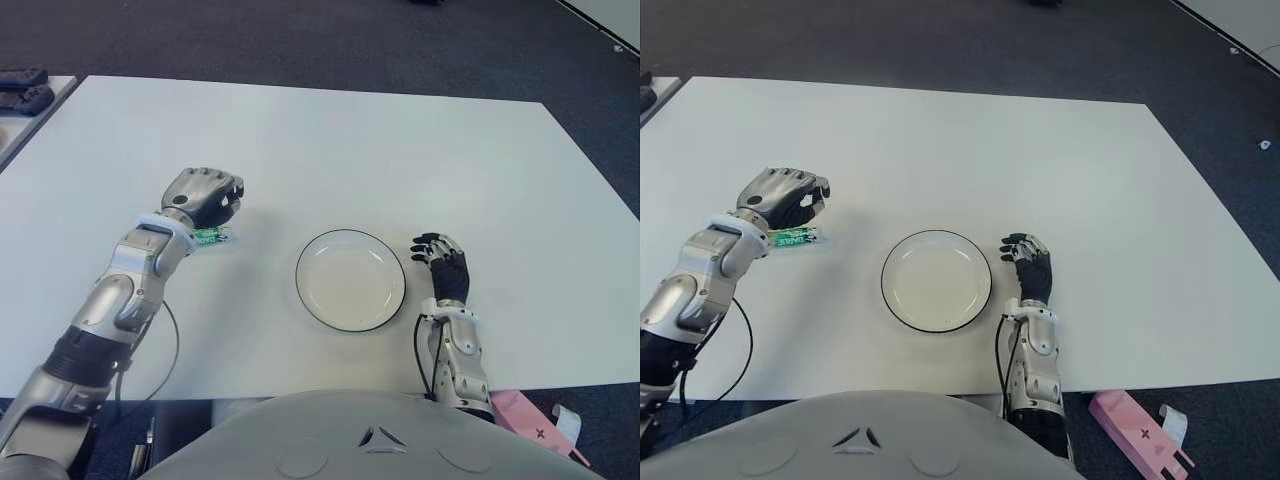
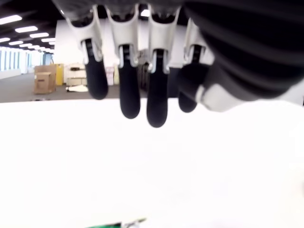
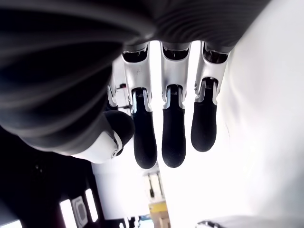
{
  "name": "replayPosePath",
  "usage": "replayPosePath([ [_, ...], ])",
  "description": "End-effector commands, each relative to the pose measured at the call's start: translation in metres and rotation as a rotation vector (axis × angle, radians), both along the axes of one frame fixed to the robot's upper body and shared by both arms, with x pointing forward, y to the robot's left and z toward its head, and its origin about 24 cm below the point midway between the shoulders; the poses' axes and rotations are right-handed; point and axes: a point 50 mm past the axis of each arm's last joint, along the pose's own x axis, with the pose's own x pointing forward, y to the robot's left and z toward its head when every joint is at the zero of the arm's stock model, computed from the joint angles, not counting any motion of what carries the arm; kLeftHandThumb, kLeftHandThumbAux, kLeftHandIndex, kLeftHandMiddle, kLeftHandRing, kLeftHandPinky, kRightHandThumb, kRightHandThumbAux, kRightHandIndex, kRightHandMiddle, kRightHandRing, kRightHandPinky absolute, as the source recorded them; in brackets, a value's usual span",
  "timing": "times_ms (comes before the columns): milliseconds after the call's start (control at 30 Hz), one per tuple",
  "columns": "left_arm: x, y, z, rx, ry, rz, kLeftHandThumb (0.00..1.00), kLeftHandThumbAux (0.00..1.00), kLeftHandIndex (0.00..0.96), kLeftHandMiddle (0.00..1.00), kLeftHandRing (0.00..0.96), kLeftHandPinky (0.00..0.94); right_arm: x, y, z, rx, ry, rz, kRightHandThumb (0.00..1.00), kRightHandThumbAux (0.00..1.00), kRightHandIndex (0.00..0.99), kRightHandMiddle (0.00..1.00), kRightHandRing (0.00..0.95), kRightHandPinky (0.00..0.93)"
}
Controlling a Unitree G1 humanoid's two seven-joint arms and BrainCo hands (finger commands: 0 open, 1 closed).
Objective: Put the toothpaste on the table into the plate.
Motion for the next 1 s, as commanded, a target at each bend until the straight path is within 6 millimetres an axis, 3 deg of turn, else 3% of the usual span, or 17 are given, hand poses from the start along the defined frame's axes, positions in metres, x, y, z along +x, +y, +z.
replayPosePath([
  [33,0.000,0.005,0.000,0.050,0.039,0.029,0.619,0.290,0.086,0.191,0.162,0.137,-0.010,0.004,-0.015,0.047,0.090,-0.018,0.709,0.723,0.428,0.492,0.495,0.503],
  [233,0.001,0.022,-0.011,0.079,0.061,0.081,0.553,0.241,0.013,0.112,0.080,0.085,-0.010,0.004,-0.015,0.051,0.091,-0.018,0.709,0.723,0.428,0.492,0.496,0.504],
  [433,0.002,0.029,-0.016,0.106,0.096,0.088,0.513,0.203,0.001,0.048,0.017,0.043,-0.011,0.003,-0.015,0.044,0.086,-0.013,0.709,0.723,0.428,0.489,0.494,0.502],
  [1000,-0.004,0.036,-0.026,0.132,0.279,0.068,0.520,0.155,0.000,0.000,0.000,0.044,-0.013,0.001,-0.014,0.036,0.090,-0.016,0.709,0.722,0.428,0.492,0.497,0.506],
])
